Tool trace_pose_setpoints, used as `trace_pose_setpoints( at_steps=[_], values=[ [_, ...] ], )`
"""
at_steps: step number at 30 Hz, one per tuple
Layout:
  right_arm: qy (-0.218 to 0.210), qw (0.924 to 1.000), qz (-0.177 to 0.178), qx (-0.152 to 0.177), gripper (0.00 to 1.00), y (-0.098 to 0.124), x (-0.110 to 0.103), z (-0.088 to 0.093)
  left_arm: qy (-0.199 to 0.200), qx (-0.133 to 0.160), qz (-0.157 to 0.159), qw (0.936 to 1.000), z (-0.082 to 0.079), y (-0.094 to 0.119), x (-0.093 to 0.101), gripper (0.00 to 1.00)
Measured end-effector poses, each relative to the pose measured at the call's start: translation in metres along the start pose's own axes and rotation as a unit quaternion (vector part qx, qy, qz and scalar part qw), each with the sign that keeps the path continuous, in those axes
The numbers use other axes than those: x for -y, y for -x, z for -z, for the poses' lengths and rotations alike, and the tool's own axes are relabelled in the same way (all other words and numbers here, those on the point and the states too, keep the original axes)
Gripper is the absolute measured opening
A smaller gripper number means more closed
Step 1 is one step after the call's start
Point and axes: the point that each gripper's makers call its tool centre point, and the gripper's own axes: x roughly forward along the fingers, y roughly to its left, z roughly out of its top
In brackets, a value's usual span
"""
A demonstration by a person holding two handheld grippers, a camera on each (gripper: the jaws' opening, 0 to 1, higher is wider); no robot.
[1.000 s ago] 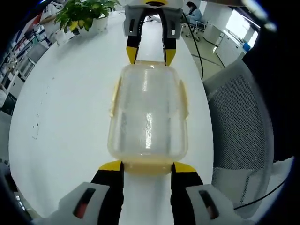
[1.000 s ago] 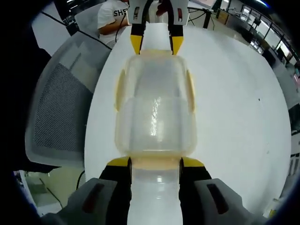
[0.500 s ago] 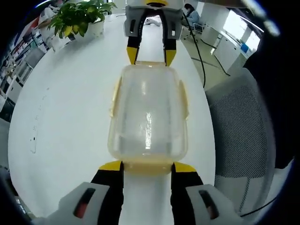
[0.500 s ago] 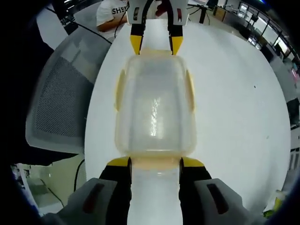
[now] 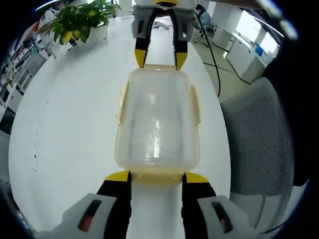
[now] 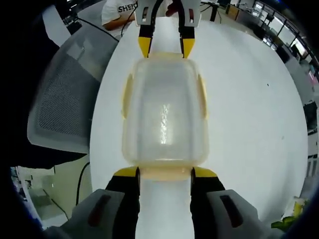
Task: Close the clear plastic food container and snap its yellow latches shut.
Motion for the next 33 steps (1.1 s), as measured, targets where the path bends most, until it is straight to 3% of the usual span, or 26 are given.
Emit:
trace_pose_setpoints(
  at_steps=[33],
  values=[
    [0.017, 0.9996, 0.02, -0.004, 0.36, -0.013, -0.002, 0.01, 0.002, -0.006, -0.005, 1.0, 0.0, -0.013, 0.006, 0.34]
  ],
)
